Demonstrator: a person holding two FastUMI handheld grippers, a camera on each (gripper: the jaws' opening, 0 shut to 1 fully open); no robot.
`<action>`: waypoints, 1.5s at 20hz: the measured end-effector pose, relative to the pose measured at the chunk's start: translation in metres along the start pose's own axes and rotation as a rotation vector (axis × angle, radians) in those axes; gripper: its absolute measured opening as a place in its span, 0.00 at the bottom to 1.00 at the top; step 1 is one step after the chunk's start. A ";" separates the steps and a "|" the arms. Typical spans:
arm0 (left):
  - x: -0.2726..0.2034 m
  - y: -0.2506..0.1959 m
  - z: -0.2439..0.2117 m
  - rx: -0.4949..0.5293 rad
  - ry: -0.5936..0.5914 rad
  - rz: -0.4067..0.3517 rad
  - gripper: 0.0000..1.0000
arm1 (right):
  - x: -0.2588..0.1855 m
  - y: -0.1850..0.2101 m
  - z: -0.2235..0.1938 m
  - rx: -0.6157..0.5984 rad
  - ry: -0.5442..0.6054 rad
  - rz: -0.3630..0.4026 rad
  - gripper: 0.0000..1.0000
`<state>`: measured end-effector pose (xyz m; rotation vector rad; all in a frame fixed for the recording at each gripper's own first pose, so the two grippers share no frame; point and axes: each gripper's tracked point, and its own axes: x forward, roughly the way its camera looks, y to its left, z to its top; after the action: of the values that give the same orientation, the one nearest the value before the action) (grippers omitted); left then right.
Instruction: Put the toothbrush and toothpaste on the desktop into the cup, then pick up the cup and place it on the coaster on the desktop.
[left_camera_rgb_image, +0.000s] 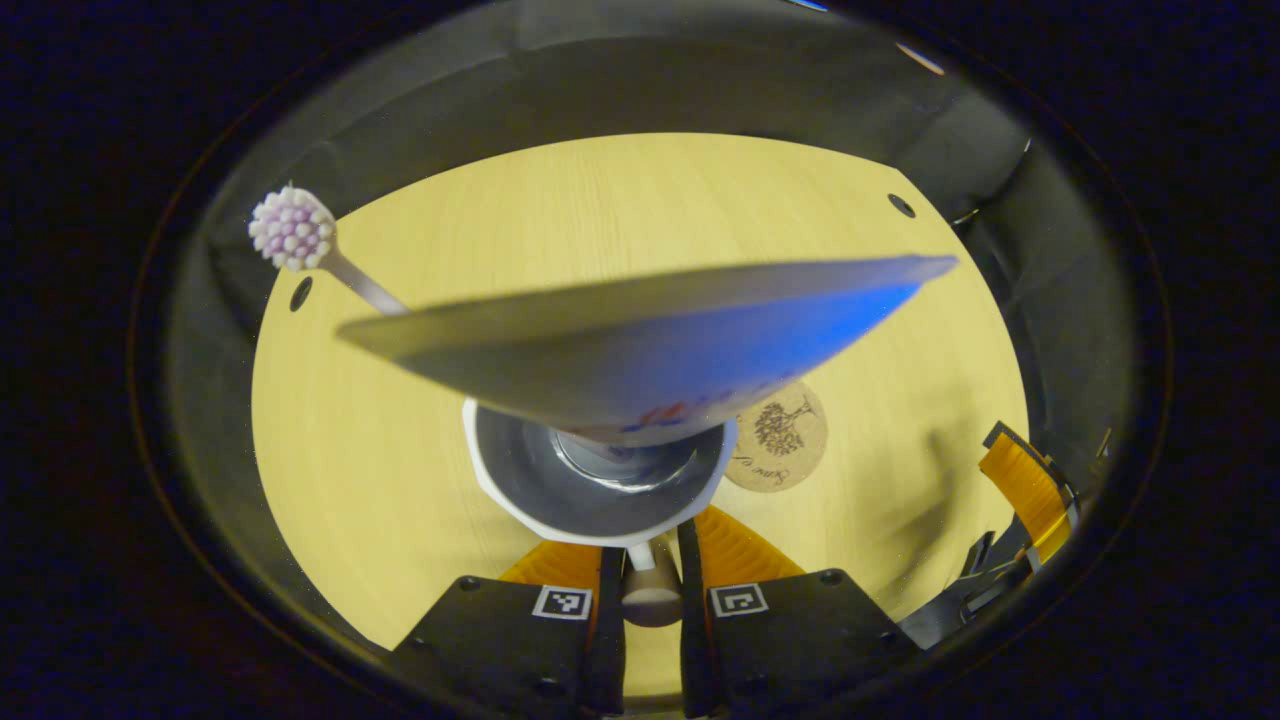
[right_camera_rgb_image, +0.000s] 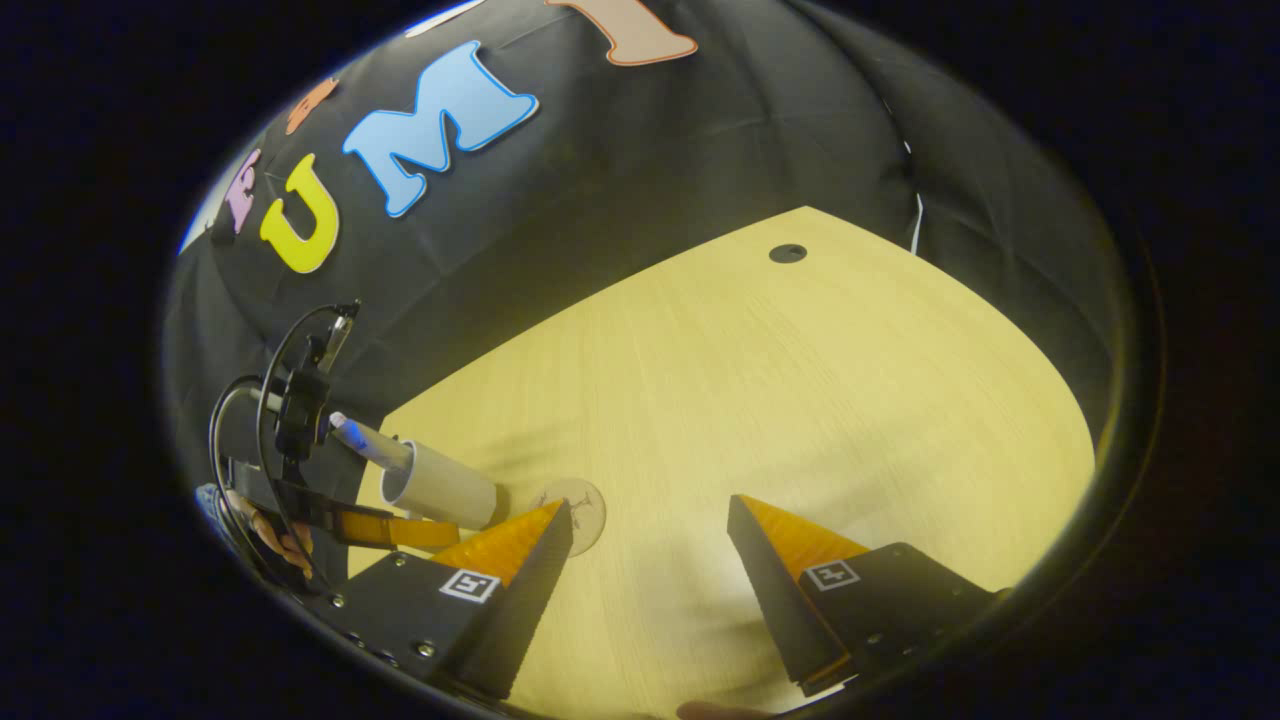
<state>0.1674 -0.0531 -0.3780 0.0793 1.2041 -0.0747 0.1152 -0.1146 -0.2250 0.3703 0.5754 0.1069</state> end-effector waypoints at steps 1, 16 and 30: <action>0.001 -0.010 0.002 0.011 0.001 -0.006 0.29 | -0.003 -0.004 0.001 0.001 -0.004 -0.004 0.95; 0.036 -0.113 -0.009 0.094 0.050 -0.034 0.29 | -0.049 -0.071 0.006 0.122 -0.042 -0.106 0.94; 0.028 -0.111 -0.007 0.080 0.007 -0.008 0.37 | -0.049 -0.061 -0.003 0.077 -0.015 -0.056 0.94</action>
<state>0.1595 -0.1633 -0.4096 0.1448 1.2088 -0.1294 0.0725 -0.1800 -0.2250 0.4287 0.5753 0.0282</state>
